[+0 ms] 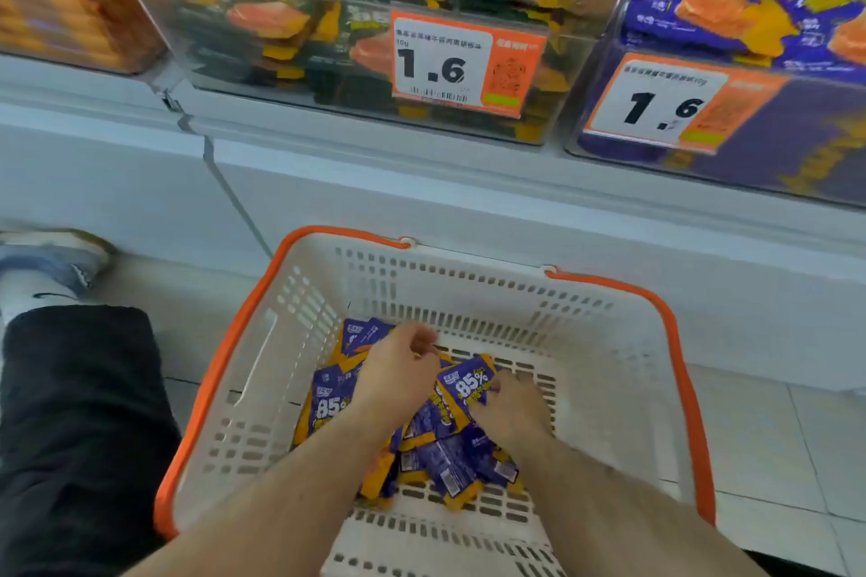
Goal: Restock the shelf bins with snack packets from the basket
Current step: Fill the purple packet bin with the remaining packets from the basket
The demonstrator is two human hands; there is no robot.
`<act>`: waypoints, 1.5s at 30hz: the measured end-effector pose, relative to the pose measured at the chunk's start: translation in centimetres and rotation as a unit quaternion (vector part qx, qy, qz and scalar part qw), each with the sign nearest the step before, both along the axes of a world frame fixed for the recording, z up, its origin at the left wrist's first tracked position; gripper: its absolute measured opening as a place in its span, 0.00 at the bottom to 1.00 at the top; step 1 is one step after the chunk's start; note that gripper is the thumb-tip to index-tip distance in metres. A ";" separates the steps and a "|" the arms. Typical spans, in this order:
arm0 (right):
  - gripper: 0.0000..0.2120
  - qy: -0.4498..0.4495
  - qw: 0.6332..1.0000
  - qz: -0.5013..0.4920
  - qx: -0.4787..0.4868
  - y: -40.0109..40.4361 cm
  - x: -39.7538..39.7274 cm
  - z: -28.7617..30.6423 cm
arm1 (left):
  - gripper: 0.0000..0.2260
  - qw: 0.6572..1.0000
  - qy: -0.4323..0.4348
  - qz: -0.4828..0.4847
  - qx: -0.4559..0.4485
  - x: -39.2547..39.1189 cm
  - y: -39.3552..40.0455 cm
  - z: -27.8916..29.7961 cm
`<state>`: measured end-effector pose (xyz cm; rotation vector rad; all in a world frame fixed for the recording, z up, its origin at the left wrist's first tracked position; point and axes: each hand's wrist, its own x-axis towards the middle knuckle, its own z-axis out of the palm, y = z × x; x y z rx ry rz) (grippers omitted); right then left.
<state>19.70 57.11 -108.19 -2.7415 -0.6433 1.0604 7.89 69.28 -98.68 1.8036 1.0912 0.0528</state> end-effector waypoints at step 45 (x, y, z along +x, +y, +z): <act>0.37 -0.346 0.818 0.010 0.459 -2.0 4.9 34.8 | 0.07 0.852 -0.512 -0.042 0.105 10.7 -0.8 25.7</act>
